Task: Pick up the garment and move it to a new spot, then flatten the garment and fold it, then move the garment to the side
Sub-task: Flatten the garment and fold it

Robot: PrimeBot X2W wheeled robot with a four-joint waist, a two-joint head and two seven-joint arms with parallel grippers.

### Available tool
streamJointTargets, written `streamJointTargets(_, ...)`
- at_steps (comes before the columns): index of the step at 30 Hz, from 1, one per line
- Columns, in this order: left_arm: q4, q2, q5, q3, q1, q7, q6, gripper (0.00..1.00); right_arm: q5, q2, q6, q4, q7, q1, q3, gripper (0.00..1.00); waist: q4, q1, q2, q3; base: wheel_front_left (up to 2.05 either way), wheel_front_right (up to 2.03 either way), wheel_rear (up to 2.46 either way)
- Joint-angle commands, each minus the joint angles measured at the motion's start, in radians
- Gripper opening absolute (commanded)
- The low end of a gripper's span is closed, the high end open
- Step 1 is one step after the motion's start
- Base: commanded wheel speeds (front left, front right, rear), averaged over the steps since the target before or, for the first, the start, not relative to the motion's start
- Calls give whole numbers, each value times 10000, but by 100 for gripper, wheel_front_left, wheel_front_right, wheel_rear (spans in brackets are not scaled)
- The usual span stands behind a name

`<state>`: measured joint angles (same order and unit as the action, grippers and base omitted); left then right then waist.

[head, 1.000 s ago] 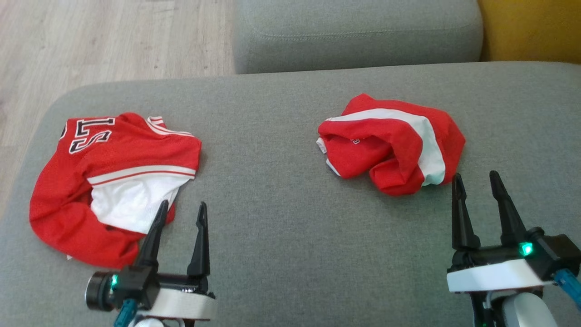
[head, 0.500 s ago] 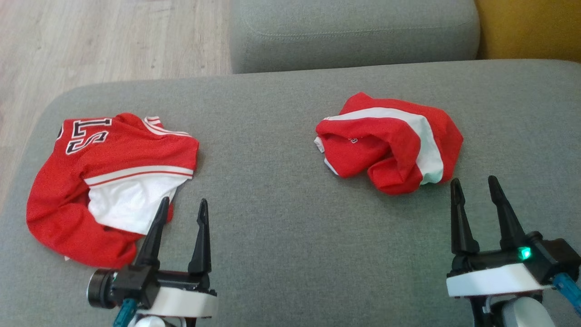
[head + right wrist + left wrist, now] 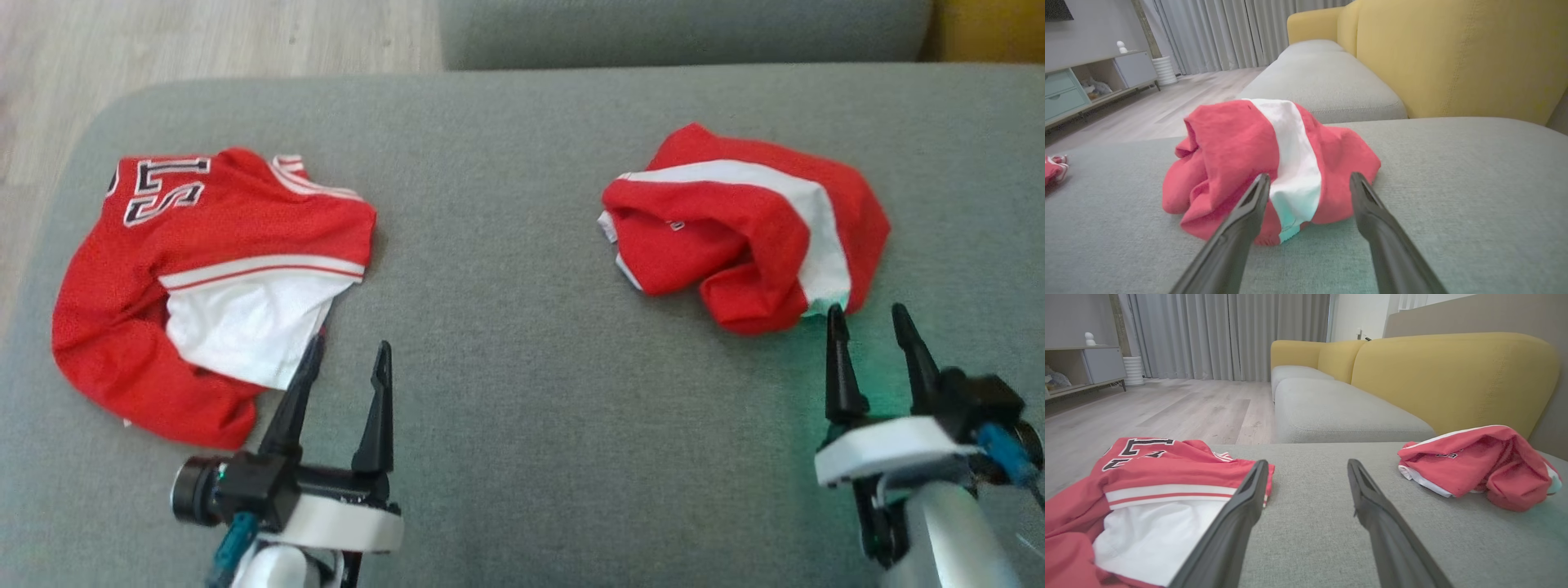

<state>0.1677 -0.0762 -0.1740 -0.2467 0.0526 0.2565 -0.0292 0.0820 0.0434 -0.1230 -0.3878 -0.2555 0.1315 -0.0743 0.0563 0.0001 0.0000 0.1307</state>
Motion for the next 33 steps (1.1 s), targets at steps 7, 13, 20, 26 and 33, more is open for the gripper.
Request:
streamJointTargets(7, -208, 100, 231, 637, 939, 53, -174, 100, -896, 68, -77, -1989, -63, 1573, 112, 100, 461, -1, 0, 683, 0, 0, 0)
streamJointTargets(13, -155, 173, 271, 656, 1106, 53, -236, 100, -1756, 68, -77, -2791, -63, 2193, 64, 100, 589, -1, 0, 797, 0, 0, 0)
streamJointTargets(20, -54, 219, 240, 679, 1033, 53, -231, 100, -1941, 68, -77, -2489, -63, 2306, 349, 0, 528, -1, 0, 587, 0, 0, 0)
streamJointTargets(26, -43, 241, 180, 802, 887, 53, -232, 100, -1587, 68, -77, -1525, -63, 1939, 477, 0, 309, -1, 0, 156, 0, 0, 0)
streamJointTargets(33, -22, 253, 120, 853, 562, 53, -238, 100, -1087, 68, -77, -356, -63, 1472, 569, 0, 99, -1, 0, -495, 0, 0, 0)
